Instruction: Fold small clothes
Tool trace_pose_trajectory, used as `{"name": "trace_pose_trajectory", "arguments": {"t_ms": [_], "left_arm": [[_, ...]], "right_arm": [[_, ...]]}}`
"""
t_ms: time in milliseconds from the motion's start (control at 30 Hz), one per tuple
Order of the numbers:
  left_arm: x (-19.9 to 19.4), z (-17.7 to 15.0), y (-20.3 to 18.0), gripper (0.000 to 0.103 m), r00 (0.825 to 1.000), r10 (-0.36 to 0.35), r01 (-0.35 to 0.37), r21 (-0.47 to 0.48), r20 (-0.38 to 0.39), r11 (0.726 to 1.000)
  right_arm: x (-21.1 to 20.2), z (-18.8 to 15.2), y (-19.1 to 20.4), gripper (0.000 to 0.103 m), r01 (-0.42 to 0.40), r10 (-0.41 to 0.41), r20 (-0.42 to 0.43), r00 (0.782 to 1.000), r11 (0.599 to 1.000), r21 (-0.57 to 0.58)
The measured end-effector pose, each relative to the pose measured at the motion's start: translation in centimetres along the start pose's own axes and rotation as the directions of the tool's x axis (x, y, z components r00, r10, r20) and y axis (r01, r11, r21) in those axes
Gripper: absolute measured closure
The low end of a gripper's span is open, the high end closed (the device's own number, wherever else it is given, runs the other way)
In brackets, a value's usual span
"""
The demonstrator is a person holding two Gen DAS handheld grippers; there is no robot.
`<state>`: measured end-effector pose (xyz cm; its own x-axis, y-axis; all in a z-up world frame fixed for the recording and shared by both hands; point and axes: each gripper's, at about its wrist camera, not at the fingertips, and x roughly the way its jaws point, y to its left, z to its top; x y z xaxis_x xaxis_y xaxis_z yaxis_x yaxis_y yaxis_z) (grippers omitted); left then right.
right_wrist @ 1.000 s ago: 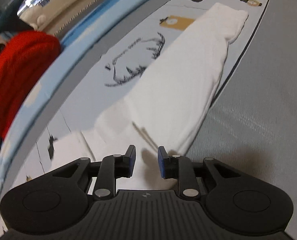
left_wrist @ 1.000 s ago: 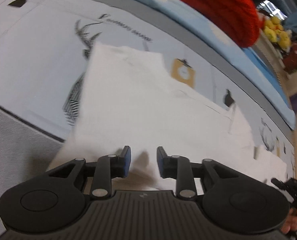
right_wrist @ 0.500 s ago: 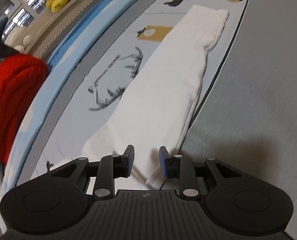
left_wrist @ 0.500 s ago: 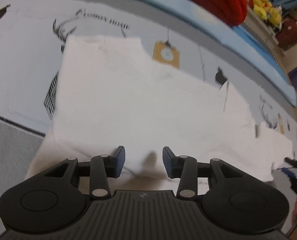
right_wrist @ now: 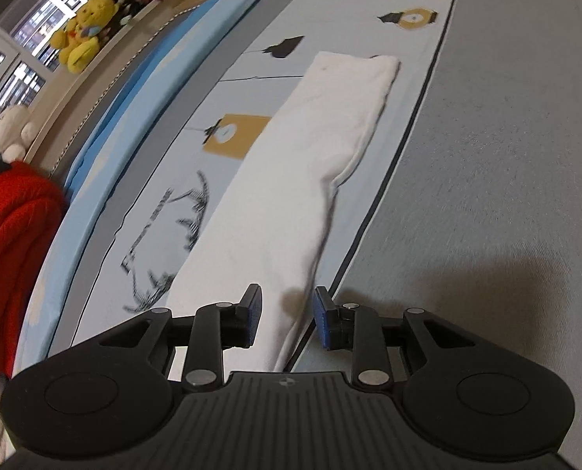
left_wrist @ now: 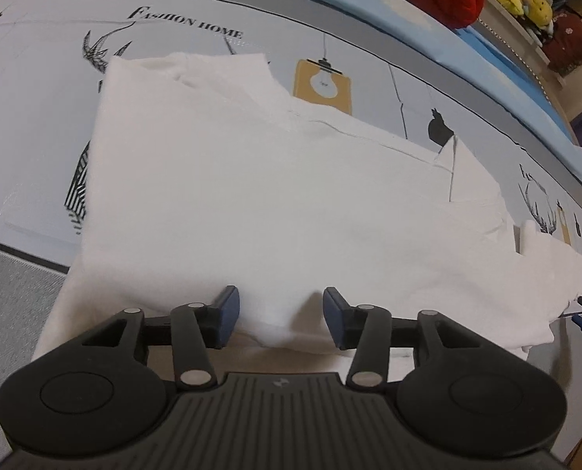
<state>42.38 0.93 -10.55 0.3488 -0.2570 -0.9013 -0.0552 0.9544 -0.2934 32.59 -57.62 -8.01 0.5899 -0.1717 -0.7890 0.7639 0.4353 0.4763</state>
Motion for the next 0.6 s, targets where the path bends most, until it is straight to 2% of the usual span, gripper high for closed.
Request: {"name": "trace_pose_trajectory", "arguments": {"t_ms": [167,367,400,467,600], "left_arm": [[0.5,0.2,-0.4,0.051,1.0,0.006,-0.006,0.016,0.001,1.0],[0.5,0.4,-0.3,0.051,1.0,-0.004,0.004,0.013,-0.002,1.0],[0.5,0.5,-0.2,0.051,1.0,-0.007,0.007,0.011,-0.003,1.0],[0.4,0.5,-0.1,0.051,1.0,-0.012,0.012,0.008,-0.004,1.0],[0.3,0.6,0.2,0.051,1.0,-0.019,0.019,-0.004,-0.004,1.0]], "right_arm": [[2.4,0.8,-1.0,0.073,-0.027,0.028,-0.017,0.999,0.999,0.044],[4.1,0.8,-0.7,0.075,-0.063,0.063,0.001,0.998,0.998,0.024],[4.2,0.8,-0.7,0.077,-0.058,0.058,0.007,0.998,0.998,0.027],[4.2,0.9,-0.5,0.098,-0.04,0.039,0.024,0.999,0.999,0.032],[2.7,0.5,1.3,0.099,0.027,-0.027,0.118,0.993,1.0,0.0]]}}
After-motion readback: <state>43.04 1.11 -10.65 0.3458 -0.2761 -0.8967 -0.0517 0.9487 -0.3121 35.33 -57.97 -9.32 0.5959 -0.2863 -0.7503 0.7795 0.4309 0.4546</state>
